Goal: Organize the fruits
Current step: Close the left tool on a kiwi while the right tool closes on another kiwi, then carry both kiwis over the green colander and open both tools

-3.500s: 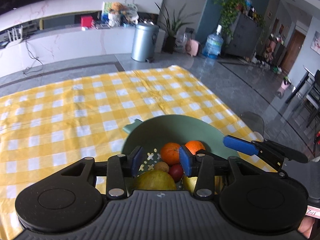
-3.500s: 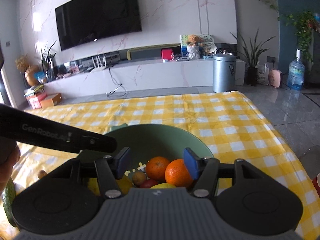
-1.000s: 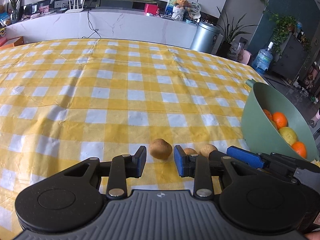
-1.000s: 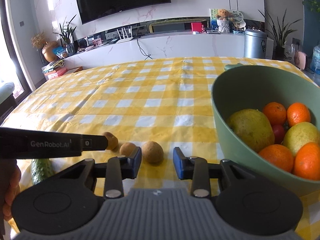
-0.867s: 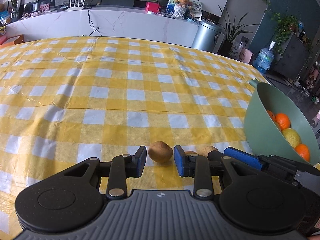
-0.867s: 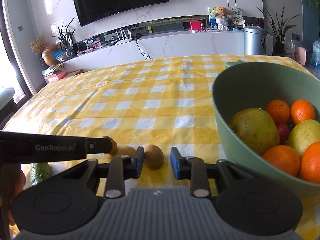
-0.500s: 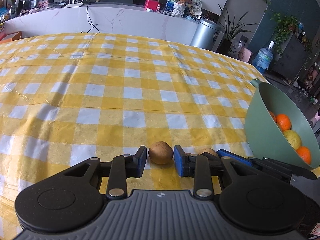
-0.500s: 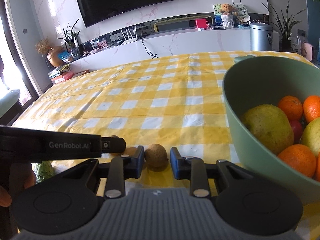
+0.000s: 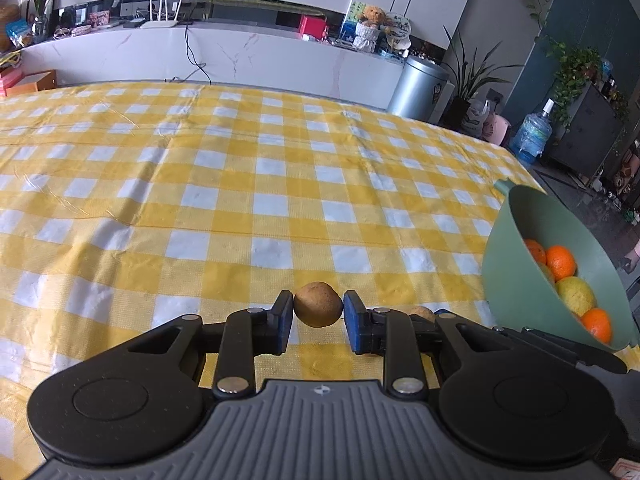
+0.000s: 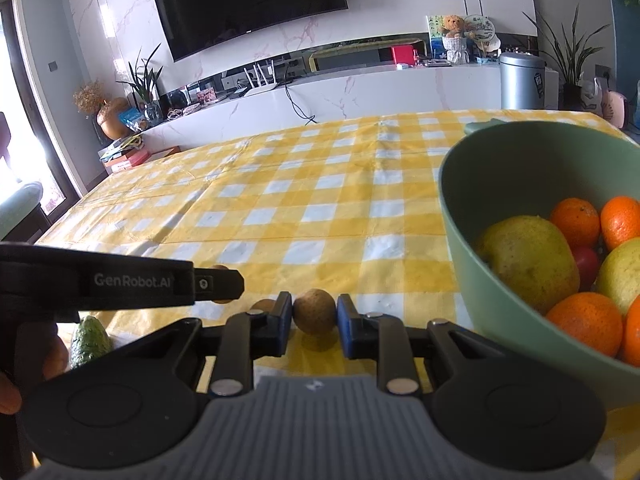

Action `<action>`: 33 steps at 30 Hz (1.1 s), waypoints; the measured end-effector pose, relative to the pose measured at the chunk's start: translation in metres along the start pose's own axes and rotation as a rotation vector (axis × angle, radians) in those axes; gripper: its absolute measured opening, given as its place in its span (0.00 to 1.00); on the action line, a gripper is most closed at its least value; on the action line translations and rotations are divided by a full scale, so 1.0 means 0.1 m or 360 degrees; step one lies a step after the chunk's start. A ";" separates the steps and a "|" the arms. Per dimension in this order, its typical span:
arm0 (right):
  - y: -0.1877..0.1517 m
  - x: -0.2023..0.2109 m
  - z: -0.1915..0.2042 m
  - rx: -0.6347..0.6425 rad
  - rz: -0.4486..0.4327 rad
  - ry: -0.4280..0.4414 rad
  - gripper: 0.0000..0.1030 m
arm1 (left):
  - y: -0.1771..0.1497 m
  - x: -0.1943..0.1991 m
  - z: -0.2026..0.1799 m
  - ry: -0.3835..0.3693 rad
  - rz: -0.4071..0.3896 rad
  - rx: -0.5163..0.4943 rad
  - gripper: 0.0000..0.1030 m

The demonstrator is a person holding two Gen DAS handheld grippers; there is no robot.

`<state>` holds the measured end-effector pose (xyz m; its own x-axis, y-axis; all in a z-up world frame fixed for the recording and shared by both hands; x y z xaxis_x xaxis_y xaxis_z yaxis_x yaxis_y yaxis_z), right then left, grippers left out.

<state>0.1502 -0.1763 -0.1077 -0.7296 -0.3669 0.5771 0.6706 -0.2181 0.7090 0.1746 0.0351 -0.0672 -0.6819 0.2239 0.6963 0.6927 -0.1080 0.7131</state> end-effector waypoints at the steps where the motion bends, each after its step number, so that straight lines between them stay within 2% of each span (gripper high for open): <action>1: 0.00 0.02 0.01 0.0015 -0.0007 -0.0001 0.20 | 0.00 0.05 -0.01 0.0006 -0.0011 -0.0001 0.29; 7: -0.04 0.18 0.08 0.0110 -0.0047 -0.0014 0.20 | -0.02 0.30 -0.12 0.0023 -0.0051 -0.0028 0.29; 14: -0.04 0.44 0.06 0.0118 -0.0036 -0.0001 0.20 | -0.03 0.52 -0.30 0.0024 -0.0085 -0.0093 0.29; 20: 0.01 0.71 0.08 0.0154 -0.0085 -0.0012 0.20 | -0.01 0.64 -0.49 0.0011 -0.0108 -0.0168 0.29; 26: 0.09 1.00 -0.05 0.0162 -0.0157 -0.0068 0.20 | 0.09 0.73 -0.69 -0.0044 -0.0163 -0.0208 0.29; 33: 0.34 1.31 -0.30 0.0138 -0.0230 -0.0157 0.20 | 0.32 0.75 -1.00 -0.0126 -0.0227 -0.0310 0.29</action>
<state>0.0817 -0.2592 -0.0203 -0.8300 -0.2462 0.5004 0.5467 -0.1821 0.8173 0.1218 -0.0485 0.0159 -0.7439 0.3244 0.5843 0.5270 -0.2530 0.8113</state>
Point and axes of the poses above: each gripper's, at about its wrist camera, not at the fingertips, and x roughly against the way its jaws point, z to its left, y to its top, the point moved 1 cm from there along -x, roughly the way its jaws point, and after that the axes turned 13 degrees about -x, right-handed, at the moved point
